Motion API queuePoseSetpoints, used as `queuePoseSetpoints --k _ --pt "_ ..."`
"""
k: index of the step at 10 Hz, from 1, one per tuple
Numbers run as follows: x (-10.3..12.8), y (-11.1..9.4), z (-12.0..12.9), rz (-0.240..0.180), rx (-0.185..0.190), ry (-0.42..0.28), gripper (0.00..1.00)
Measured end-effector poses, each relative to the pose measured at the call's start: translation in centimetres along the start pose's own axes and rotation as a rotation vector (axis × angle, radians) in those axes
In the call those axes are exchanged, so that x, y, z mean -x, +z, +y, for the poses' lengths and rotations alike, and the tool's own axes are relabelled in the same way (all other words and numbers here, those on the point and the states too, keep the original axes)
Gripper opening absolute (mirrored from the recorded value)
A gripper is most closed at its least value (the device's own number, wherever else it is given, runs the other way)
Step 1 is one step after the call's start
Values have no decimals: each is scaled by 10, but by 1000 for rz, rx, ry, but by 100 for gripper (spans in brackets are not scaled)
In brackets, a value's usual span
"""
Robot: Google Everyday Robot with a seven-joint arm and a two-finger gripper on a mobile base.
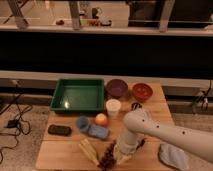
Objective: Place grapes in paper cup
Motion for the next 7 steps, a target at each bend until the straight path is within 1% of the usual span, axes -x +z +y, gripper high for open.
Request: queuePoseSetpoints --k 1,2,4,7 --pt "-1 1 -1 7 2 4 2" --pt "-2 3 0 11 3 6 0" --pt "-5 5 0 21 3 9 0" --pt "-6 4 0 22 2 12 0"
